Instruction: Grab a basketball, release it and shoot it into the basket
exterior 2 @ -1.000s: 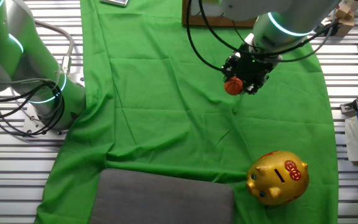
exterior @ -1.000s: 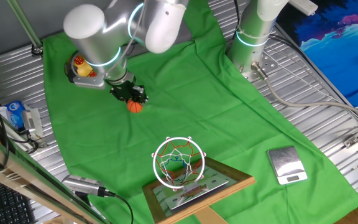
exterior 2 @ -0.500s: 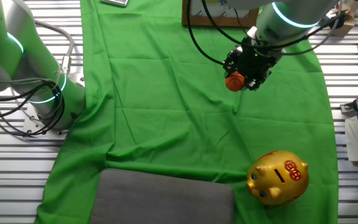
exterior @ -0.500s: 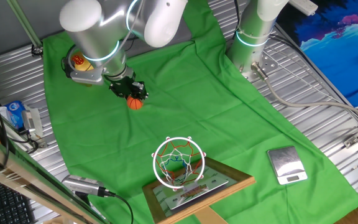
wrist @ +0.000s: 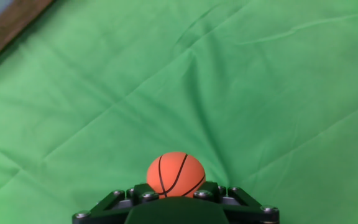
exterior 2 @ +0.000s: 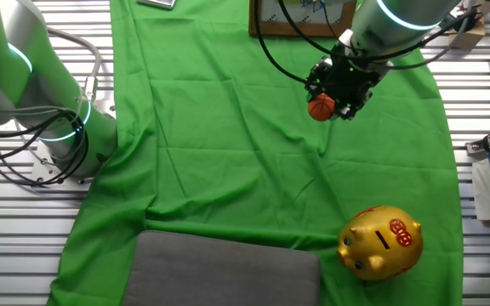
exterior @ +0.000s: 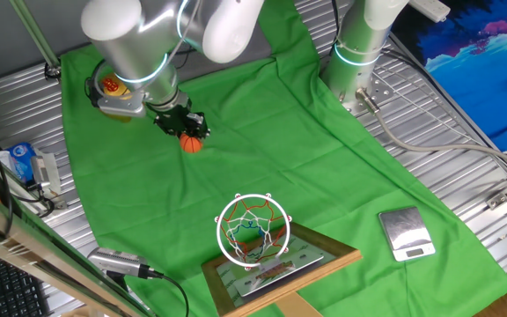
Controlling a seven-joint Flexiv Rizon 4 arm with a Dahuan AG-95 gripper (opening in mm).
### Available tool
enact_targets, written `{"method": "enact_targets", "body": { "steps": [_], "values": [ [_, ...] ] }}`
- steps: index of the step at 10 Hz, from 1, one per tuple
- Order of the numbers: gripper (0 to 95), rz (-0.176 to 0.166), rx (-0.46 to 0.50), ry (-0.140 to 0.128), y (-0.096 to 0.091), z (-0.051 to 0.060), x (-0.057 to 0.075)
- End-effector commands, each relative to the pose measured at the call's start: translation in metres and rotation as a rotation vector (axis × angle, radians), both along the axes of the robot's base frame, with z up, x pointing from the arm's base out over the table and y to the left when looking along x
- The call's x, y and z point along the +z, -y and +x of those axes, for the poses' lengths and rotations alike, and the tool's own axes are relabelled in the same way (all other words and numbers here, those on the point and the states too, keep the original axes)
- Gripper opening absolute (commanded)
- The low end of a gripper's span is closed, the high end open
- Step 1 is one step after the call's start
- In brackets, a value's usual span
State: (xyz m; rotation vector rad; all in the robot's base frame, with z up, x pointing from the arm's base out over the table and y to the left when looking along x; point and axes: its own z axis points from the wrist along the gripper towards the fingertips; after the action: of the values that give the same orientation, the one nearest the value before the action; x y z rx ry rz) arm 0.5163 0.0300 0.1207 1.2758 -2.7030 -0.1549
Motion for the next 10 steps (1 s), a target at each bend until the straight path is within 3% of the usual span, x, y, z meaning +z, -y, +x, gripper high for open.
{"method": "enact_targets", "body": {
  "steps": [1, 5, 10],
  "values": [
    [0.0, 0.004, 0.006, -0.001, -0.0015, -0.0005, 0.0022],
    [0.0, 0.018, 0.033, 0.004, -0.0010, -0.0004, 0.0063],
    [0.0, -0.007, 0.038, -0.008, -0.0010, -0.0004, 0.0063]
  ]
}}
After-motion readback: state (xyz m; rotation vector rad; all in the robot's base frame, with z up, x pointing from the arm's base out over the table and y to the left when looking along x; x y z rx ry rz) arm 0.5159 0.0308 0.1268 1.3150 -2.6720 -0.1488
